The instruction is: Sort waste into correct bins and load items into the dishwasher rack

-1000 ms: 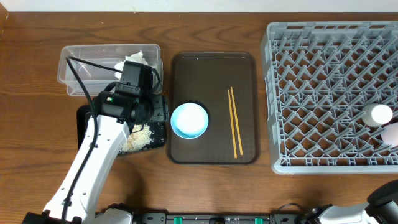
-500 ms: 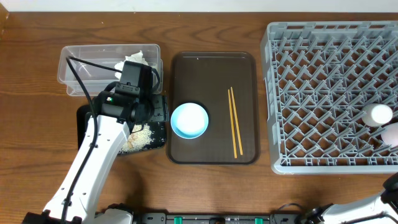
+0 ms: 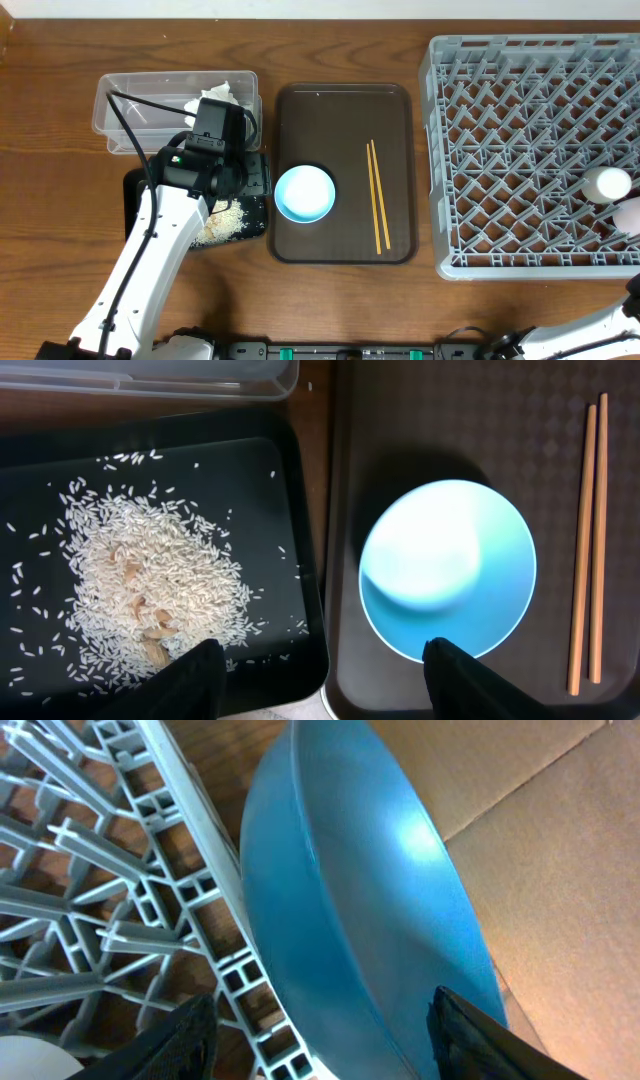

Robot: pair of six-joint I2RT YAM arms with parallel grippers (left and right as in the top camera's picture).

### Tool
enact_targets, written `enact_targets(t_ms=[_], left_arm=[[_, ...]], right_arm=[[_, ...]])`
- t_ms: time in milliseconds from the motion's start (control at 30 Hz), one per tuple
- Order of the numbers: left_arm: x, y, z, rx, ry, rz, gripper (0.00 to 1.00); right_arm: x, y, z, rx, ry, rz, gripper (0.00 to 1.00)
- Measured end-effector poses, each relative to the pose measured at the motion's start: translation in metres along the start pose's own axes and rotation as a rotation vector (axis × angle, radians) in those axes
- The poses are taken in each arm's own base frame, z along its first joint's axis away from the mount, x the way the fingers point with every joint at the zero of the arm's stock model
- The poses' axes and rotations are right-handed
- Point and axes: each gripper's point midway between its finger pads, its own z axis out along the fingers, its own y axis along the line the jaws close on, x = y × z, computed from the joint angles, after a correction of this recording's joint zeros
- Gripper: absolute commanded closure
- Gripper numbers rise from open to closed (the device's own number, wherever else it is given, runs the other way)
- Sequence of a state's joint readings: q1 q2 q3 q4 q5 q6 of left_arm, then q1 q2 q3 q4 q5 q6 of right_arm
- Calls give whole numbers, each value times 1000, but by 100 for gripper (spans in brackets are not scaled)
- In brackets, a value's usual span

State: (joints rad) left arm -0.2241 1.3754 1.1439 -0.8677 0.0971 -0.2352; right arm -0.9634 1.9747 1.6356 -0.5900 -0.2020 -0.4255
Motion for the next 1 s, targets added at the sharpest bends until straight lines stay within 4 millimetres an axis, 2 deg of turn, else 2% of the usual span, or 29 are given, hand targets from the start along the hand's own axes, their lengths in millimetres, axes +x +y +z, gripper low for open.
enact_targets(t_ms=[100, 200, 367, 667, 800, 933, 1000], left_arm=[[0, 0, 0, 0, 0, 0, 33], [0, 0, 0, 0, 0, 0, 34], [0, 0, 0, 0, 0, 0, 33], [0, 0, 0, 0, 0, 0, 33], [0, 0, 0, 0, 0, 0, 33], [0, 0, 0, 0, 0, 0, 33], [0, 0, 0, 0, 0, 0, 33]], right_arm=[[-5, 3, -2, -30, -26, -19, 54], [-12, 11, -5, -81, -55, -36, 55], [-12, 19, -6, -126, -61, -45, 59], [-9, 23, -6, -142, -50, -50, 59], [-7, 20, -5, -124, -40, -69, 73], [-6, 18, -5, -116, -36, -89, 75], [-6, 18, -5, -113, -36, -104, 85]])
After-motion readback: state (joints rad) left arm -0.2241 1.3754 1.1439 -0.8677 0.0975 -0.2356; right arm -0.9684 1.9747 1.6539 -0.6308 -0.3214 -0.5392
